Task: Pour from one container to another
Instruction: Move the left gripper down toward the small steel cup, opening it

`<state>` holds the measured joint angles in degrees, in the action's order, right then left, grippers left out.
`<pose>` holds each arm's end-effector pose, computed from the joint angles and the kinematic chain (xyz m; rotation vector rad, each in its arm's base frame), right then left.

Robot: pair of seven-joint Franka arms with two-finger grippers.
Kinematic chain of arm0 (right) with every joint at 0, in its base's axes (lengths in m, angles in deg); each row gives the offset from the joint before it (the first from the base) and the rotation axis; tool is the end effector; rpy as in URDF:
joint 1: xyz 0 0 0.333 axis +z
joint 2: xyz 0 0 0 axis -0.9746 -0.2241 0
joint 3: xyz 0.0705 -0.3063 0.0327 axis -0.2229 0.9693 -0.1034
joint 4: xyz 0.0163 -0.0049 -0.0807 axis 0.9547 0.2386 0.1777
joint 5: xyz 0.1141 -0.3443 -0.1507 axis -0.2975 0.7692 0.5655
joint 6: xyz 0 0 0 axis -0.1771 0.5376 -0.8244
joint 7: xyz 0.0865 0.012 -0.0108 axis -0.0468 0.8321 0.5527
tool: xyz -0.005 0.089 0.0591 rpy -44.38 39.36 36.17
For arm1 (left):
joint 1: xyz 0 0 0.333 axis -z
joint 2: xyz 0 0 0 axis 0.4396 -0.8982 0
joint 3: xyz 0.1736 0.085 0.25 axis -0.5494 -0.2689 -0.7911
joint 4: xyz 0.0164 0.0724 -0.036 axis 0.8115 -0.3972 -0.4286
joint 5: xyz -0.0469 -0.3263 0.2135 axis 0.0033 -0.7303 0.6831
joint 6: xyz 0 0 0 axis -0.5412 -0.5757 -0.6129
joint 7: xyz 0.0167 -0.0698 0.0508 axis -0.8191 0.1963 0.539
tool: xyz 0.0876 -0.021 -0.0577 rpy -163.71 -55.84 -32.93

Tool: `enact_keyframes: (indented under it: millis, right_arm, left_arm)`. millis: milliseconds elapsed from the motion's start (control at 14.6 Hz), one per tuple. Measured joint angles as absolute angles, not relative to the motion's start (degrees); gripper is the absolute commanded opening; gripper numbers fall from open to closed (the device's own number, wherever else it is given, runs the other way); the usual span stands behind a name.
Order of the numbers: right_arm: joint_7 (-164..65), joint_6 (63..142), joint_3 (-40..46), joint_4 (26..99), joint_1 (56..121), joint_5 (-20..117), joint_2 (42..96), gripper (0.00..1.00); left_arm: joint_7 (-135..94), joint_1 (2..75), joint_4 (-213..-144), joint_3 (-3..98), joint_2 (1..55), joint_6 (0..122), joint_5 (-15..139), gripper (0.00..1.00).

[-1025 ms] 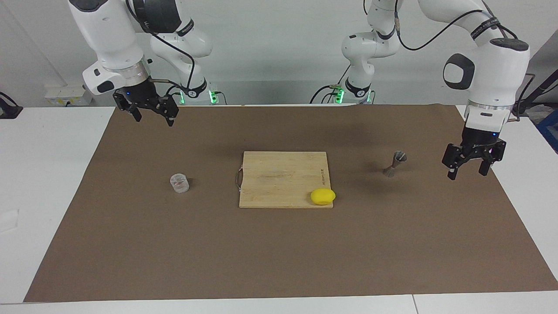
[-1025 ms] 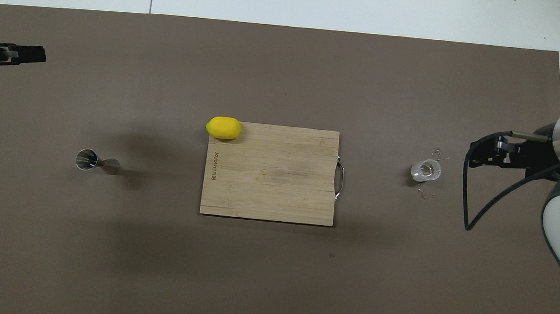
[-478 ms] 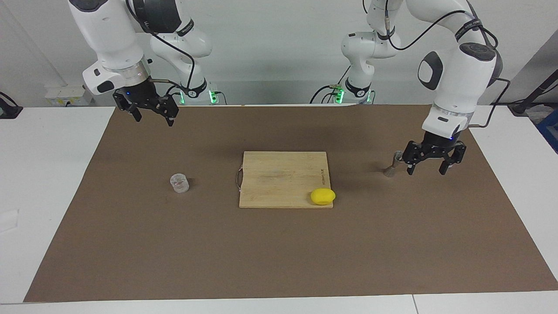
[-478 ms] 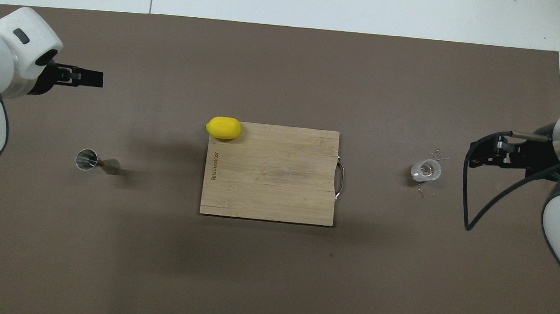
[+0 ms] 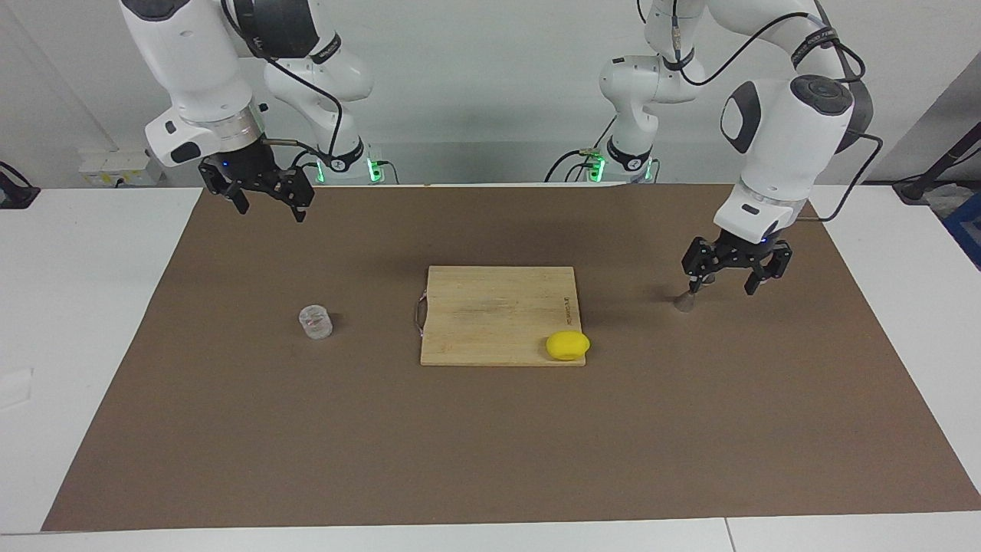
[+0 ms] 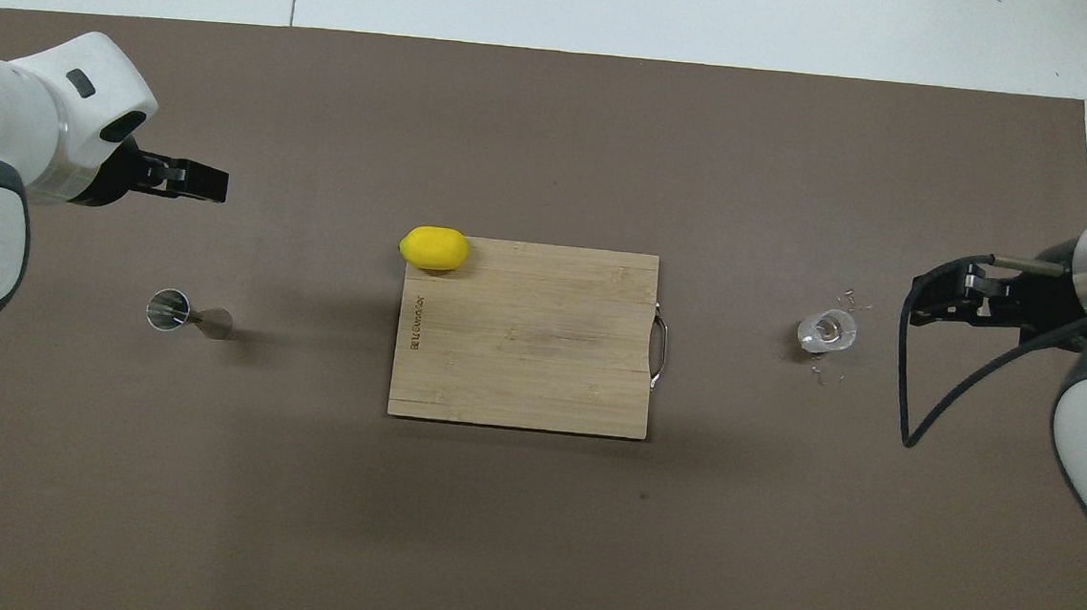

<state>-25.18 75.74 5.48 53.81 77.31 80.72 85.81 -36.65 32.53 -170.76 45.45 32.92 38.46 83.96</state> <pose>0.5420 0.0460 0.6018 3.0903 -0.2927 -0.0602 0.6000 -0.0810 0.5257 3.0637 -0.1893 0.2593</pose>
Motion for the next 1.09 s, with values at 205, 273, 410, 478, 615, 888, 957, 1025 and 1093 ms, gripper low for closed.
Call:
enact_keyframes:
  millis: [205, 273, 410, 478, 615, 888, 957, 1025, 1093]
  right_arm:
    - [-25.2, 75.7, 5.5, 53.8, 77.3, 80.7, 85.8, 1.00]
    - [-25.2, 75.7, 5.5, 53.8, 77.3, 80.7, 85.8, 1.00]
    - [-25.2, 75.7, 5.5, 53.8, 77.3, 80.7, 85.8, 1.00]
    - [-25.2, 75.7, 5.5, 53.8, 77.3, 80.7, 85.8, 1.00]
    - [-25.2, 75.7, 5.5, 53.8, 77.3, 80.7, 85.8, 1.00]
    - [-25.2, 75.7, 5.5, 53.8, 77.3, 80.7, 85.8, 1.00]
    - [-25.2, 75.7, 5.5, 53.8, 77.3, 80.7, 85.8, 1.00]
    - [-25.2, 75.7, 5.5, 53.8, 77.3, 80.7, 85.8, 1.00]
    - [-25.2, 75.7, 5.5, 53.8, 77.3, 80.7, 85.8, 1.00]
  left_arm:
    - [-41.0, 29.6, -168.8, 44.9, 32.8, 36.9, 74.3, 1.00]
    - [-44.7, 28.4, -168.5, 44.9, 32.7, 36.6, 71.3, 1.00]
    - [-52.7, 25.9, -168.3, 44.8, 32.6, 35.4, 65.4, 1.00]
    - [-57.0, 24.6, -168.3, 44.8, 32.6, 34.6, 62.4, 1.00]
    - [-65.9, 22.0, -168.3, 44.7, 32.4, 32.6, 57.3, 1.00]
    - [-83.8, 17.0, -168.4, 44.6, 31.6, 28.0, 47.9, 1.00]
    - [-87.5, 15.8, -168.7, 44.6, 31.3, 27.4, 46.1, 1.00]
    - [-91.4, 14.5, -169.0, 44.6, 31.0, 26.4, 44.1, 1.00]
    - [-95.1, 13.3, -169.5, 44.6, 30.8, 25.0, 42.1, 1.00]
